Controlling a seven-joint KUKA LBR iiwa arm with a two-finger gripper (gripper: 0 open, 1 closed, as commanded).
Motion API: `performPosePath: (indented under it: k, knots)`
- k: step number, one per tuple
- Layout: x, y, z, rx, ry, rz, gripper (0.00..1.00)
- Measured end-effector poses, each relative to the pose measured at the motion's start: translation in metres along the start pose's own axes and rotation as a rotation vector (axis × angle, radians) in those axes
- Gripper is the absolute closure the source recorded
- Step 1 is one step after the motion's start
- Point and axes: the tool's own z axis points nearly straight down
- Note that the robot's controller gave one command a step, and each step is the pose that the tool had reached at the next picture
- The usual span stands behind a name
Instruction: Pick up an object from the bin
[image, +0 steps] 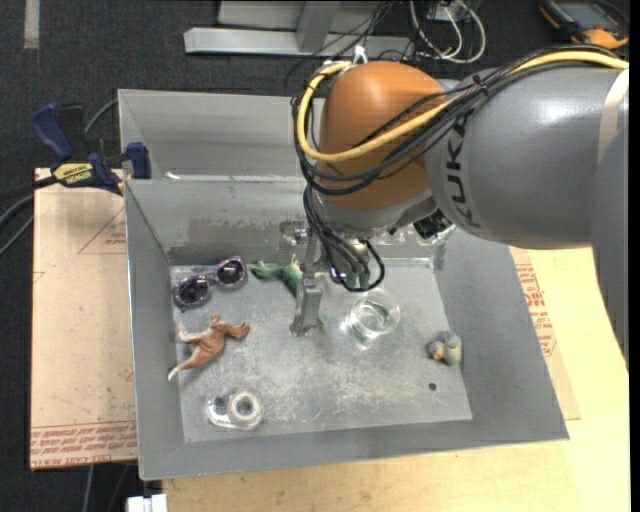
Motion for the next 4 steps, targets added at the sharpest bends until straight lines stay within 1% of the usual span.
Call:
performPosePath:
  k: [1, 2, 3, 4]
  knots:
    - [-0.001, -0.001, -0.005, -0.001, -0.007, 0.004, 0.0]
    - [-0.009, 0.049, 0.096, -0.001, -0.007, -0.259, 0.0]
    - [0.016, 0.091, 0.066, -0.002, -0.012, -0.382, 0.0]
    - [0.003, 0.077, 0.099, -0.003, -0.008, -0.358, 0.0]
